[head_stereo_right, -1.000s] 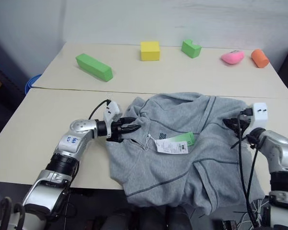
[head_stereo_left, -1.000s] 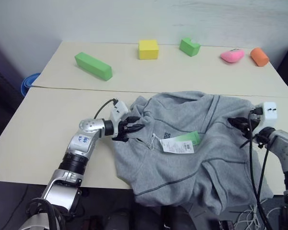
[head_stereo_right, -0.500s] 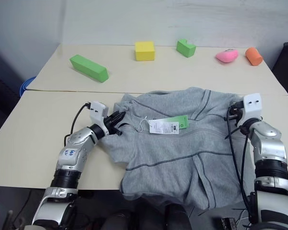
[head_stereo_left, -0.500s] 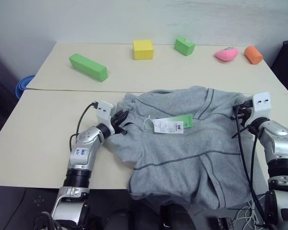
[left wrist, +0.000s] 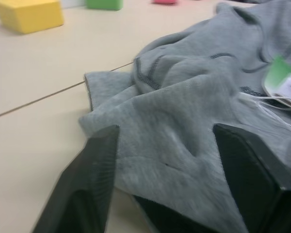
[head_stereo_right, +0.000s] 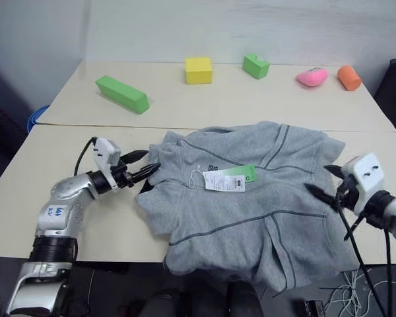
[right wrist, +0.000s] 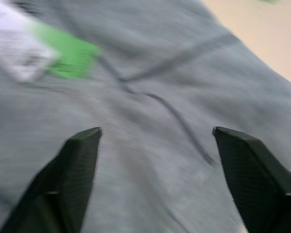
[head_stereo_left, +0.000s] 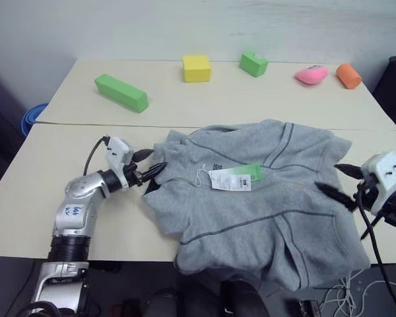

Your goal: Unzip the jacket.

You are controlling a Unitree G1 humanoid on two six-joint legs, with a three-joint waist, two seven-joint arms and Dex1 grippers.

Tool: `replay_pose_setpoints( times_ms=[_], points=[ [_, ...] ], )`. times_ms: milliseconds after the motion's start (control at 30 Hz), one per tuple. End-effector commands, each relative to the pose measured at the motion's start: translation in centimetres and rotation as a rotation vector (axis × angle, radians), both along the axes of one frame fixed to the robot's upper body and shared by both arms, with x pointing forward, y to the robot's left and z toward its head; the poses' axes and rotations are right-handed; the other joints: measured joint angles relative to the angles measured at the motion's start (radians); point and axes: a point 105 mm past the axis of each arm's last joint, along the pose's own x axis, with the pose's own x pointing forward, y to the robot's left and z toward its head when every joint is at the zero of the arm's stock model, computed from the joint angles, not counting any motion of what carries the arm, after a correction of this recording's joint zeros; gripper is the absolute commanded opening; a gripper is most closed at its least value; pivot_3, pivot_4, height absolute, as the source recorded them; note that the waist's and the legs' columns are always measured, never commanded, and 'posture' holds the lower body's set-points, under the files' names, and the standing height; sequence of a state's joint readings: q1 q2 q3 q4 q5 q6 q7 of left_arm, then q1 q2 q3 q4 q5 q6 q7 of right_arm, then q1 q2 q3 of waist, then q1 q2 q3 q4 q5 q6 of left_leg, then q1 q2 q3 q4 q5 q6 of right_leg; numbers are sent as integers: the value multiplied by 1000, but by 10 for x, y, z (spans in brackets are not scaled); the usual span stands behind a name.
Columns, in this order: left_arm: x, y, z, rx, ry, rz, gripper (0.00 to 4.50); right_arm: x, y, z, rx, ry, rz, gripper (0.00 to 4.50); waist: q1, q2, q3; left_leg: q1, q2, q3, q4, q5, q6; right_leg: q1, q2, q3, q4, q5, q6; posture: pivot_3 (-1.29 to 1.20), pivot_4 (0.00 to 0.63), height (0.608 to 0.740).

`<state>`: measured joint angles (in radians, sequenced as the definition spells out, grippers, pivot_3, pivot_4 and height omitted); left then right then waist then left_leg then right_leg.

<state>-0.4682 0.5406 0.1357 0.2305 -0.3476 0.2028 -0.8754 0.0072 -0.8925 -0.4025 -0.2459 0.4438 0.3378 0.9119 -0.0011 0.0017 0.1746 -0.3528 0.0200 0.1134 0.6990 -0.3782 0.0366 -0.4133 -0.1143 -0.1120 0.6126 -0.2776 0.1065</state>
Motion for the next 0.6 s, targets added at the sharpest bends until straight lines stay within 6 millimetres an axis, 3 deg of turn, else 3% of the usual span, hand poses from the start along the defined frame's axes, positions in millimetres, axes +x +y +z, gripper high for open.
replay_pose_setpoints(
  times_ms=[33, 133, 333, 433, 600],
  points=[
    [-12, 9, 29, 30, -90, -154, 3730, -11, 49, 14, -18, -63, 198, 4500, 0, 0, 0, 0, 0, 0, 0, 0, 0, 0, 0, 0, 0, 0, 0, 0, 150, 740],
    [-25, -1, 28, 88, -53, -307, 4369, -1, 85, -1, -82, -83, 261, 4500, -1, 0, 0, 0, 0, 0, 1, 0, 0, 0, 0, -1, 1, 0, -1, 0, 150, 740],
    [-37, -46, 16, 169, -62, -496, 4442, 23, 141, -35, -131, -101, 314, 4500, 6, 0, 0, -2, -3, -3, 1, 0, 0, -1, -1, -2, 2, -1, -2, 0, 150, 740],
    [-34, -61, 7, 186, -82, -510, 4442, 45, 159, -42, -129, -142, 264, 4500, 1, 0, 0, -3, -3, -3, 2, 0, 1, -1, -1, -2, 2, -1, -1, 0, 150, 740],
    [-23, -71, -10, 248, -68, -469, 4442, 67, 170, -50, -185, -181, 212, 4500, -3, 0, 0, -3, -2, -3, 1, 0, 1, -1, -1, -3, 2, -1, -2, 0, 150, 740]
  ],
)
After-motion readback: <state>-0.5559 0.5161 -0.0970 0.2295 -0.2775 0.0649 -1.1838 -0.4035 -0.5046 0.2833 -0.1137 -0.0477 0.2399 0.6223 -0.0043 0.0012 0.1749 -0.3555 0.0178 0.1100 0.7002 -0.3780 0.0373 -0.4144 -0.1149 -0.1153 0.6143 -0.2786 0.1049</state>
